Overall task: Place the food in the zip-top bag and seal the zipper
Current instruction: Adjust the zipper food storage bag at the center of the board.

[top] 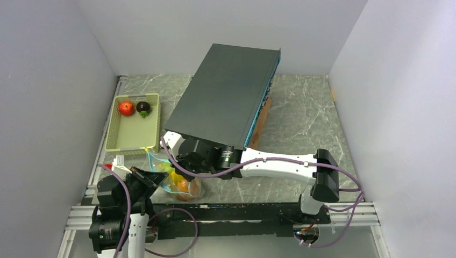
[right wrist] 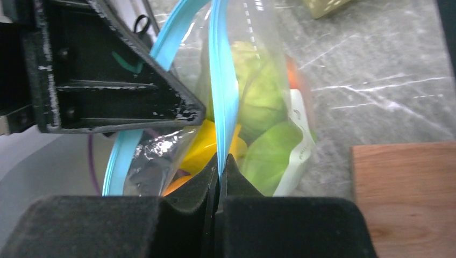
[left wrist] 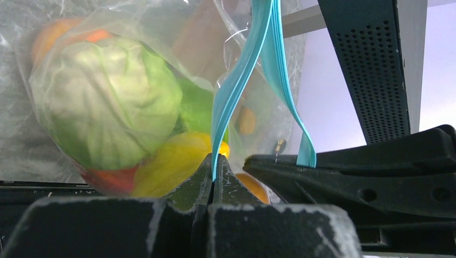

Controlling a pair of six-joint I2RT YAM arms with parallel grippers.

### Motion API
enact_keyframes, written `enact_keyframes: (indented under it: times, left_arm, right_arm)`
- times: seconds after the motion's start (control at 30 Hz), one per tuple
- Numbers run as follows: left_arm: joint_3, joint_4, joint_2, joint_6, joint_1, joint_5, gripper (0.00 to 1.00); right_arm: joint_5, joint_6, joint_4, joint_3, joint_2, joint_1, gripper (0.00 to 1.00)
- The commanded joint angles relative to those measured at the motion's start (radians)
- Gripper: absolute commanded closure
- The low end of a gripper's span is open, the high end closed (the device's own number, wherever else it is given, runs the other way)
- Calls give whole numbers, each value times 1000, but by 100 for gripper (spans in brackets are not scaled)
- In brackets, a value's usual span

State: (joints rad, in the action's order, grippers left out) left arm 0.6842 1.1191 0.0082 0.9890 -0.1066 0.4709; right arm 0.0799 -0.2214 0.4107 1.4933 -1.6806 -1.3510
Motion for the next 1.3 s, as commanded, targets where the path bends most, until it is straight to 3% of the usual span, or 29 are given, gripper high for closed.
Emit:
enact_keyframes:
  times: [0.0, 0.23, 0.43, 0.53, 0.77, 0.97, 1.17, 1.27]
  left_arm:
    - [-3, -70, -31, 14, -1, 2, 100]
    - [-14, -80, -35, 21, -1, 0, 100]
    - [7, -52, -34, 7, -1, -23, 100]
    - [16, -45, -40, 15, -1, -38, 100]
    - [-18, -5, -85, 23, -1, -66, 100]
    - [-18, 21, -116, 33, -1, -63, 100]
    - [9, 26, -107, 42, -1, -65, 100]
    - [17, 15, -101, 62, -1, -52, 100]
  right_arm:
    - [-152, -108, -89, 22, 20, -4, 99]
    - [-151, -165, -93, 29, -2, -3, 91]
    - [-91, -160, -47, 64, -18, -5, 89]
    - [-81, -142, -23, 73, -10, -5, 74]
    - [8, -114, 36, 1, 41, -7, 47]
    - [115, -154, 133, -51, 128, -50, 36]
    - [119, -276, 142, -116, 190, -88, 40]
    - [134, -316, 84, -175, 188, -107, 68]
